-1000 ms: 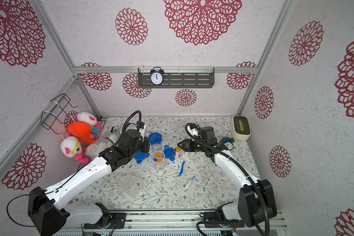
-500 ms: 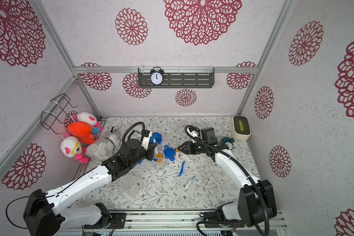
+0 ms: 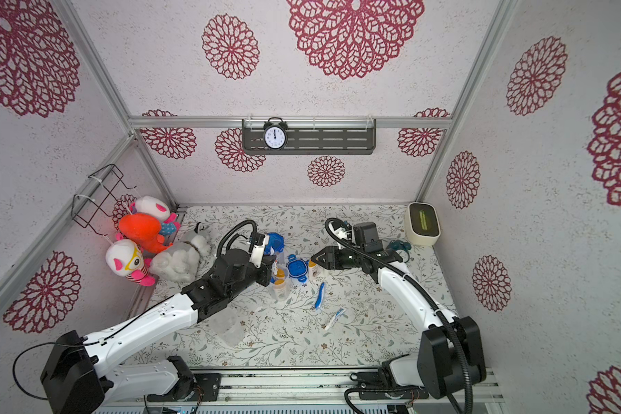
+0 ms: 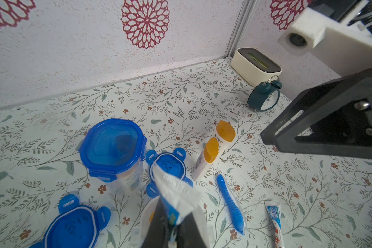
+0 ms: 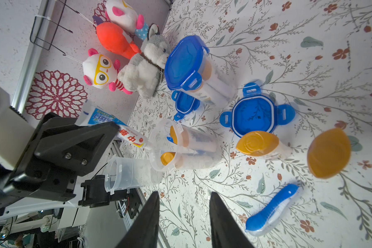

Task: Pack away toiletry kits
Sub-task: Place the toiletry item into the container.

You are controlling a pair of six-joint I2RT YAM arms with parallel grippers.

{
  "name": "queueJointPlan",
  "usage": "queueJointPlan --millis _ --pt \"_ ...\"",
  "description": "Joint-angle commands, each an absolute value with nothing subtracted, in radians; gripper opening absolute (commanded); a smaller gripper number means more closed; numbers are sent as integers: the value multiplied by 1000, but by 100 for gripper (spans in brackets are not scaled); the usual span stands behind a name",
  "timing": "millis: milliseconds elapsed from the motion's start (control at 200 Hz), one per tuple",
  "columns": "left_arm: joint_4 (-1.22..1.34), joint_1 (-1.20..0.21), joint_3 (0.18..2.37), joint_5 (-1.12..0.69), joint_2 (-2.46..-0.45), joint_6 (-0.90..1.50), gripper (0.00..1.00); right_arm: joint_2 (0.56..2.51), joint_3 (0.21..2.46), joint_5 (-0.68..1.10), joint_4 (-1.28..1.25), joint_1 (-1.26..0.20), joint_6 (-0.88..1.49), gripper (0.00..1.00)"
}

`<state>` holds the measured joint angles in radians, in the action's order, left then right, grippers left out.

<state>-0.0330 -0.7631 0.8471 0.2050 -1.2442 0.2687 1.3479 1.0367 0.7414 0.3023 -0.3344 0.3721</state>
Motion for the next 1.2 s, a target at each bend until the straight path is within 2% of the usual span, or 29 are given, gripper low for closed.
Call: queueJointPlan --millis 0,275,505,580,700,761,1051,1196 --pt "11 -772 826 239 -1262 238 5 1308 1037 766 270 -328 385 40" --pt "42 -772 808 221 -1295 234 5 1312 1040 770 273 -326 383 40" --pt "38 -772 799 203 -1304 224 12 1315 1039 778 257 -324 391 40" --pt "38 -773 795 198 -1308 221 20 1312 1036 777 257 -324 392 40" --pt "34 -773 792 194 -1307 225 41 1310 1035 773 262 -324 389 40" --pt "37 -773 789 198 -1301 227 45 1312 1037 772 264 -322 387 40" --pt "17 -773 782 228 -1235 216 48 1308 1040 728 280 -322 370 40" --pt "3 -759 770 236 -1199 257 48 1302 1053 626 337 -322 334 40"
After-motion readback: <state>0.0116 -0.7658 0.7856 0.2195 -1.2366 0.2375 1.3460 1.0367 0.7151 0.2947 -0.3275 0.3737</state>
